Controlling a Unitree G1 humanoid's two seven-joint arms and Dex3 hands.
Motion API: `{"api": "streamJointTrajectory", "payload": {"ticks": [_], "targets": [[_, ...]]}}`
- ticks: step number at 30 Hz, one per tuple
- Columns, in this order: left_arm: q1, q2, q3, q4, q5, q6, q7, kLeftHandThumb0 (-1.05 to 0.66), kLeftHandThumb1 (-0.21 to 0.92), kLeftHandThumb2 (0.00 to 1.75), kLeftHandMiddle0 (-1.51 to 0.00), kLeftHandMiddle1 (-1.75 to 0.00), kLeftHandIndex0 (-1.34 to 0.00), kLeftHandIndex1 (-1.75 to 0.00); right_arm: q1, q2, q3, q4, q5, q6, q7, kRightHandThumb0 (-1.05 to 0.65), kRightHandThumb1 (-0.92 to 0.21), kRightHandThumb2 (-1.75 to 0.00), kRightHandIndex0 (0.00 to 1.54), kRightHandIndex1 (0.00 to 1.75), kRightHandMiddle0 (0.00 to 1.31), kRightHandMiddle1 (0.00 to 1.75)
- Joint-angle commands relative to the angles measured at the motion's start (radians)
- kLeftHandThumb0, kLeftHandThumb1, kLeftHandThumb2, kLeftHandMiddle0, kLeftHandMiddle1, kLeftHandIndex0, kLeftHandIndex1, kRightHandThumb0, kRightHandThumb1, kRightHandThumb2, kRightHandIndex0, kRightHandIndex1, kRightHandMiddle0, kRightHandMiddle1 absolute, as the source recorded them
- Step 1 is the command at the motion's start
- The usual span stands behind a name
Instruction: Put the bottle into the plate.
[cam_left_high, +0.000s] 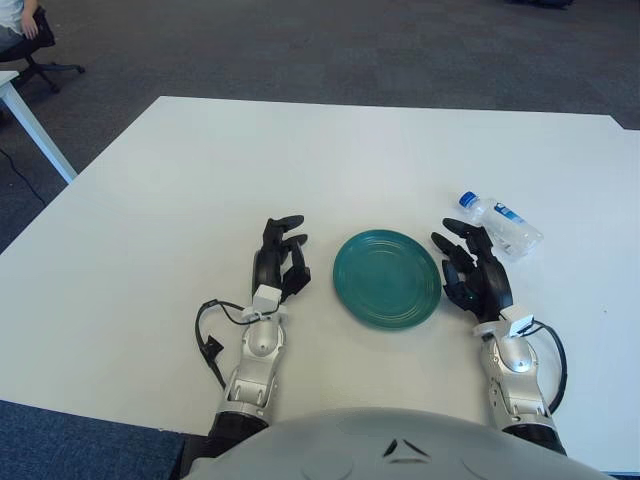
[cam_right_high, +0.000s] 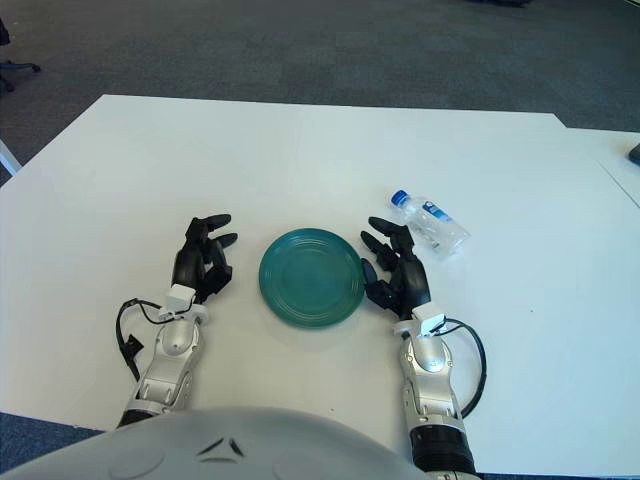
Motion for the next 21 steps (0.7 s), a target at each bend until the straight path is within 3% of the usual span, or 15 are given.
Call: {"api": "streamJointTrajectory", "payload": {"ticks": [1, 21], "targets": [[0.011, -0.008, 0.008, 0.049, -0.005, 0.025, 0.001, -0.75, 0.92, 0.92, -0.5, -0.78, -0.26, -1.16, -0.008, -0.003, -0.007, -0.007, -0.017, 0.022, -0.015, -0.5, -0.77, -0.66, 0.42, 0.14, 0.0, 0.87], [-0.049, -0.013, 0.015, 0.149, -0.044, 0.015, -0.028, -0.79, 0.92, 0.88, -0.46, -0.73, -0.21, -1.13, -0.085, -0.073, -0.035, -0.183, -0.07, 0.118, -0.029, -0.62, -0.86, -0.53, 0.36, 0.19, 0.0, 0.85]]}}
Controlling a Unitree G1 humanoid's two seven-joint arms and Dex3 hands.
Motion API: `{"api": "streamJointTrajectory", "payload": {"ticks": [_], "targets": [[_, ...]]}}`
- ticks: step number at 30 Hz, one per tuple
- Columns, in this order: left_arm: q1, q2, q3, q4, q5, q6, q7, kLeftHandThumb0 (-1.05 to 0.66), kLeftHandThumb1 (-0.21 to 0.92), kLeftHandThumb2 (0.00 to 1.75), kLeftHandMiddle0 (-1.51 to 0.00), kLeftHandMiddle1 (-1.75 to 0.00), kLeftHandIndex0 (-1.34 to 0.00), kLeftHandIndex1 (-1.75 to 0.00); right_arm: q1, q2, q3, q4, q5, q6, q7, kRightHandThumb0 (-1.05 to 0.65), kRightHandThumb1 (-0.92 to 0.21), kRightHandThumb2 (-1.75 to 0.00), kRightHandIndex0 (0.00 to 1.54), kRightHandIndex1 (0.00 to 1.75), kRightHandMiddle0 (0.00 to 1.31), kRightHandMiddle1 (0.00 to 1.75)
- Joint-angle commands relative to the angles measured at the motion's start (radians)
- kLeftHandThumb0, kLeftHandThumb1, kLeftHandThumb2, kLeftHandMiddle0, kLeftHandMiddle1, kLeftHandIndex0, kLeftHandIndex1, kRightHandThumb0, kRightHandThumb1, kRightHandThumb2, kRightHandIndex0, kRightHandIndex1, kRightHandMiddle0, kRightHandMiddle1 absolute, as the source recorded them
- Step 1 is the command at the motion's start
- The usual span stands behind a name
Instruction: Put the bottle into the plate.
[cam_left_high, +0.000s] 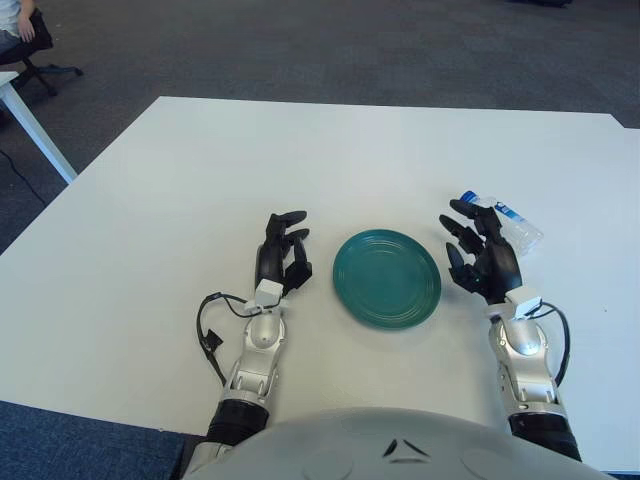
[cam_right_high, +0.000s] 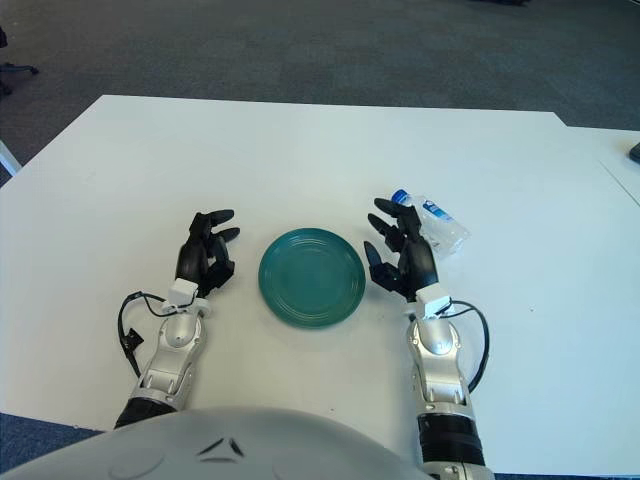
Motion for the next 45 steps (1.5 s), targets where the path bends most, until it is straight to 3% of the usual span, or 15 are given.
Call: {"api": "streamJointTrajectory", "payload": {"ticks": [1, 10, 15, 25, 30, 37, 45], "targets": [[0.01, -0.016, 0.009, 0.061, -0.022, 0.031, -0.013, -0.79, 0.92, 0.87, -0.46, -0.73, -0.21, -1.13, -0.019, -0.022, -0.012, -0.032, -0.012, 0.006, -0.001, -0.62, -0.87, -0.52, 0.36, 0.19, 0.0, 0.85], [-0.025, -0.013, 0.024, 0.133, -0.04, -0.016, -0.013, -0.8, 0.92, 0.89, -0.44, -0.69, -0.19, -1.12, -0.081, -0.101, -0.022, -0.075, -0.088, -0.001, 0.004, -0.66, -0.91, -0.45, 0.34, 0.23, 0.0, 0.91], [-0.043, -0.017, 0.035, 0.182, -0.057, -0.053, -0.019, -0.8, 0.92, 0.91, -0.42, -0.66, -0.17, -1.11, -0.168, -0.198, -0.041, -0.065, -0.234, -0.021, -0.033, -0.7, -0.92, -0.42, 0.34, 0.25, 0.0, 0.93], [-0.071, -0.012, 0.048, 0.256, -0.06, -0.101, -0.016, -0.82, 0.92, 0.93, -0.43, -0.63, -0.18, -1.11, -0.225, -0.31, -0.033, -0.052, -0.434, 0.001, -0.096, -0.72, -0.92, -0.46, 0.33, 0.26, 0.0, 0.92], [-0.074, -0.008, 0.043, 0.263, -0.054, -0.114, -0.015, -0.82, 0.92, 0.93, -0.42, -0.62, -0.18, -1.12, -0.274, -0.375, -0.023, 0.01, -0.547, 0.028, -0.133, -0.75, -0.92, -0.47, 0.31, 0.25, 0.0, 0.91], [-0.064, -0.003, 0.036, 0.236, -0.047, -0.106, -0.018, -0.83, 0.92, 0.93, -0.42, -0.61, -0.18, -1.11, -0.376, -0.445, 0.036, 0.158, -0.672, 0.084, -0.178, -0.79, -0.92, -0.45, 0.24, 0.21, 0.0, 0.84], [-0.051, 0.001, 0.033, 0.223, -0.036, -0.123, -0.009, -0.84, 0.92, 0.94, -0.43, -0.61, -0.17, -1.11, -0.436, -0.535, 0.108, 0.269, -0.748, 0.12, -0.17, -0.87, -0.92, -0.46, 0.16, 0.14, 0.0, 0.61]]}}
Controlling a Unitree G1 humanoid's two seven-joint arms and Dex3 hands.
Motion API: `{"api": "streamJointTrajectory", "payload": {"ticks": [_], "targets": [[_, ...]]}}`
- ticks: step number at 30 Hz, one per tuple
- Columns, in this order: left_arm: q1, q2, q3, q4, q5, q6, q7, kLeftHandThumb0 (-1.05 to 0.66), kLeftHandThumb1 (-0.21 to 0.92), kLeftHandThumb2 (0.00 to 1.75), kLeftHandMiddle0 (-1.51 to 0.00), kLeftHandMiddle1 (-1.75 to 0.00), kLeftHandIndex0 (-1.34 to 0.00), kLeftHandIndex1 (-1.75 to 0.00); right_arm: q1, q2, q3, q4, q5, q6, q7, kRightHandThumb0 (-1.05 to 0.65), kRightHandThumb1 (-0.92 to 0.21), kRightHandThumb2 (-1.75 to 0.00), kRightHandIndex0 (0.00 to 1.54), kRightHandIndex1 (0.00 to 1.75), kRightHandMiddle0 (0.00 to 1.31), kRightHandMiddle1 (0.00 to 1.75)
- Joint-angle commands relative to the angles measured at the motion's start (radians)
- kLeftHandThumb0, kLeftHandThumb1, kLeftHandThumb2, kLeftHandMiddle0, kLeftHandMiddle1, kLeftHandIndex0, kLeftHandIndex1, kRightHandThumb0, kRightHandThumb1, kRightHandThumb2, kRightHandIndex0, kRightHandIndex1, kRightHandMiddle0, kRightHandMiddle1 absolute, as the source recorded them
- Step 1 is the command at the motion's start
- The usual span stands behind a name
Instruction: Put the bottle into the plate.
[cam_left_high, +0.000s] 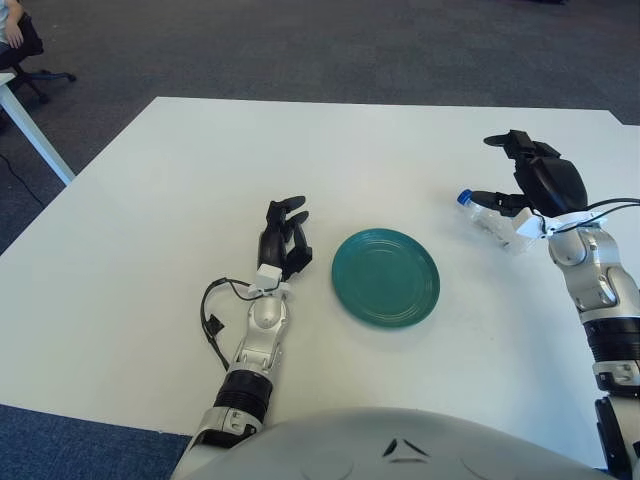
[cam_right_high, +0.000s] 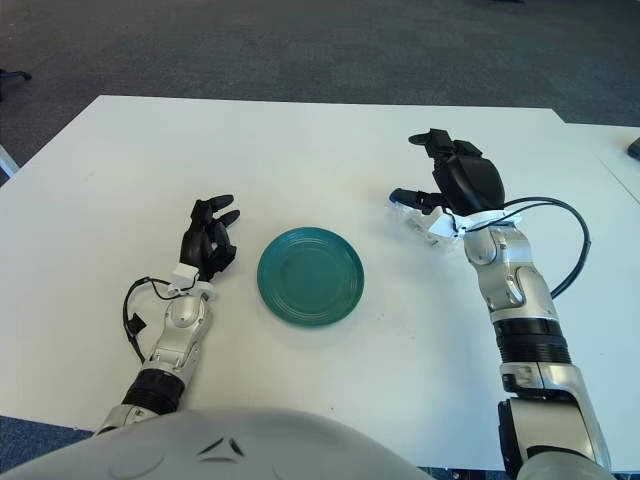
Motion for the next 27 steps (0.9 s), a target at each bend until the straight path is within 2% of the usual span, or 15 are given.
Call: {"api": "streamJointTrajectory", "payload": {"ticks": [1, 3, 6, 10, 16, 20, 27], "targets": [[0.074, 0.003, -0.005, 0.035, 0.024, 0.005, 0.007, -0.84, 0.92, 0.94, -0.43, -0.6, -0.17, -1.11, -0.052, -0.056, 0.039, 0.078, -0.029, 0.011, 0.021, -0.88, -0.92, -0.46, 0.15, 0.13, 0.0, 0.59], [0.081, 0.003, -0.007, 0.025, 0.03, 0.007, 0.013, -0.84, 0.92, 0.95, -0.41, -0.59, -0.15, -1.11, -0.074, -0.073, 0.058, 0.107, -0.019, 0.019, 0.064, -0.95, -0.92, -0.49, 0.1, 0.1, 0.0, 0.47], [0.092, 0.003, -0.007, 0.005, 0.039, 0.017, 0.018, -0.83, 0.92, 0.95, -0.35, -0.56, -0.11, -1.09, -0.089, -0.087, 0.077, 0.103, 0.007, 0.05, 0.153, -1.02, -0.92, -0.55, 0.03, 0.03, 0.0, 0.19], [0.109, 0.001, -0.007, -0.025, 0.044, 0.036, 0.024, -0.81, 0.92, 0.95, -0.31, -0.53, -0.08, -1.08, -0.1, -0.103, 0.096, 0.084, 0.023, 0.092, 0.246, -1.04, -0.92, -0.56, 0.01, 0.01, 0.0, 0.05], [0.126, 0.0, -0.004, -0.051, 0.05, 0.061, 0.03, -0.8, 0.92, 0.96, -0.28, -0.49, -0.05, -1.07, -0.115, -0.123, 0.12, 0.101, 0.027, 0.108, 0.301, -1.05, -0.92, -0.54, 0.0, 0.0, 0.0, 0.0], [0.135, 0.006, -0.001, -0.064, 0.052, 0.076, 0.026, -0.8, 0.92, 0.97, -0.27, -0.45, -0.02, -1.07, -0.146, -0.139, 0.141, 0.201, 0.023, 0.066, 0.273, -1.05, -0.92, -0.53, 0.0, 0.0, 0.0, 0.0], [0.149, 0.014, 0.002, -0.082, 0.051, 0.082, 0.013, -0.79, 0.92, 0.99, -0.28, -0.42, 0.0, -1.06, -0.159, -0.149, 0.156, 0.234, 0.029, 0.046, 0.264, -1.05, -0.92, -0.54, 0.0, 0.0, 0.0, 0.0]]}}
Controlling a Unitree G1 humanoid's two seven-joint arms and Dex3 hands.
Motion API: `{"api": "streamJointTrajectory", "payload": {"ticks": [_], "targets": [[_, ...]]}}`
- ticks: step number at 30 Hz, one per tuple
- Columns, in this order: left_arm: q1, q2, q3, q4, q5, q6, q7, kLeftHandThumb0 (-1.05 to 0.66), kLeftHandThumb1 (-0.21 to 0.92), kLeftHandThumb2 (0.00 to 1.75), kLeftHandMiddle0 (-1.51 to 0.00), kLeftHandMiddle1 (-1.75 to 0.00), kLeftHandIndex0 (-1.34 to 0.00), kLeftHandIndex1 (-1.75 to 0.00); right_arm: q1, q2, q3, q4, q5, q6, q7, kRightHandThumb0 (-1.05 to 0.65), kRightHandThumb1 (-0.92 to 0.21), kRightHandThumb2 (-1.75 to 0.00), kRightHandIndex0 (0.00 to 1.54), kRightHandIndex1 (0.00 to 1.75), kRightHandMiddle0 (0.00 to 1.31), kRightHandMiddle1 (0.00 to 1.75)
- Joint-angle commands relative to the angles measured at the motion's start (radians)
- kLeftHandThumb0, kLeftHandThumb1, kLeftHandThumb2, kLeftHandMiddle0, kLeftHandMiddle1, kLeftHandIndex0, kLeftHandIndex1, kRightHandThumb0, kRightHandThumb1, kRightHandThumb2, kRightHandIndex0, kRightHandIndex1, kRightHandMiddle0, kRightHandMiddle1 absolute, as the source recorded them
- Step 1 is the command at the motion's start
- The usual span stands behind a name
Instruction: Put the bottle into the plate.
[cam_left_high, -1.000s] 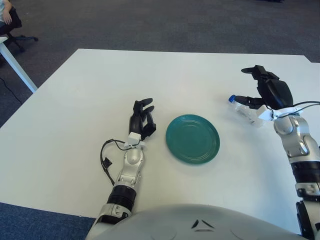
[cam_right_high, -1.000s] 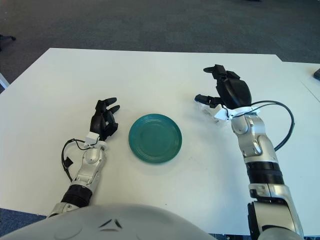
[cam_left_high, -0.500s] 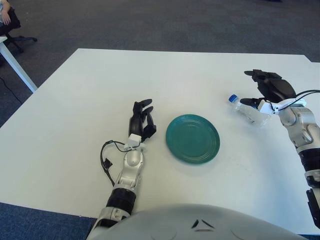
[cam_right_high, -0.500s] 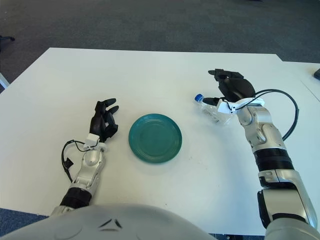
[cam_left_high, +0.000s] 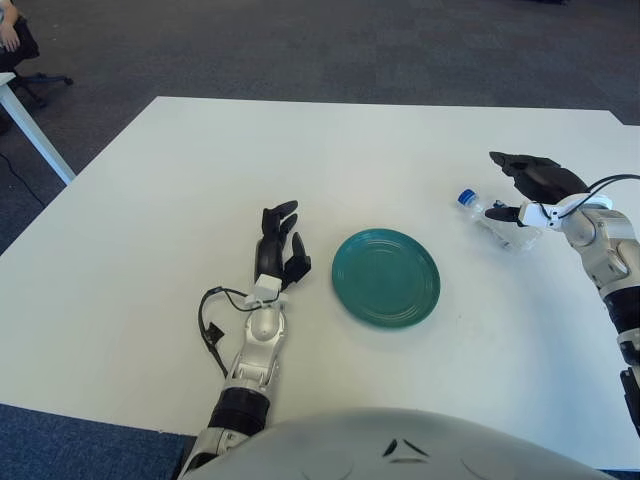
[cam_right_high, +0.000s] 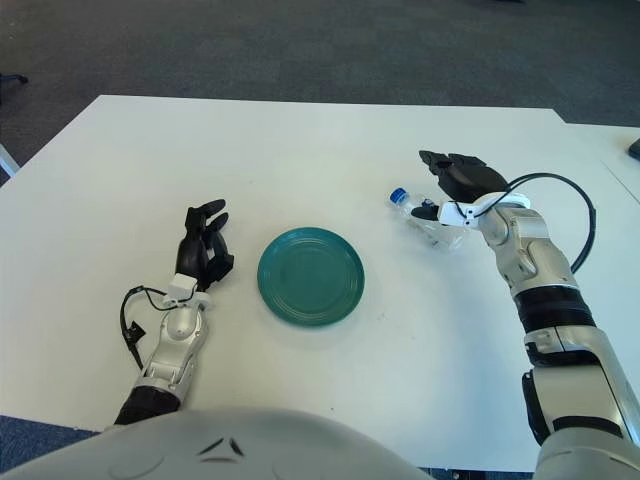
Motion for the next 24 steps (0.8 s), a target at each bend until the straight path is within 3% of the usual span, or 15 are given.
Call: {"api": "streamJointTrajectory", "payload": {"ticks": [1, 24], "targets": [[0.06, 0.014, 0.01, 0.029, -0.003, 0.04, -0.011, -0.79, 0.92, 1.0, -0.28, -0.41, 0.0, -1.06, -0.016, -0.018, 0.01, 0.005, 0.013, -0.011, -0.011, -1.05, -0.92, -0.55, 0.0, 0.0, 0.0, 0.0], [0.118, 0.031, 0.032, -0.044, -0.035, 0.014, -0.059, -0.75, 0.92, 1.0, -0.32, -0.4, 0.0, -1.04, 0.161, 0.004, -0.019, -0.131, 0.105, 0.07, -0.005, -1.05, -0.92, -0.59, 0.0, 0.0, 0.0, 0.0]]}}
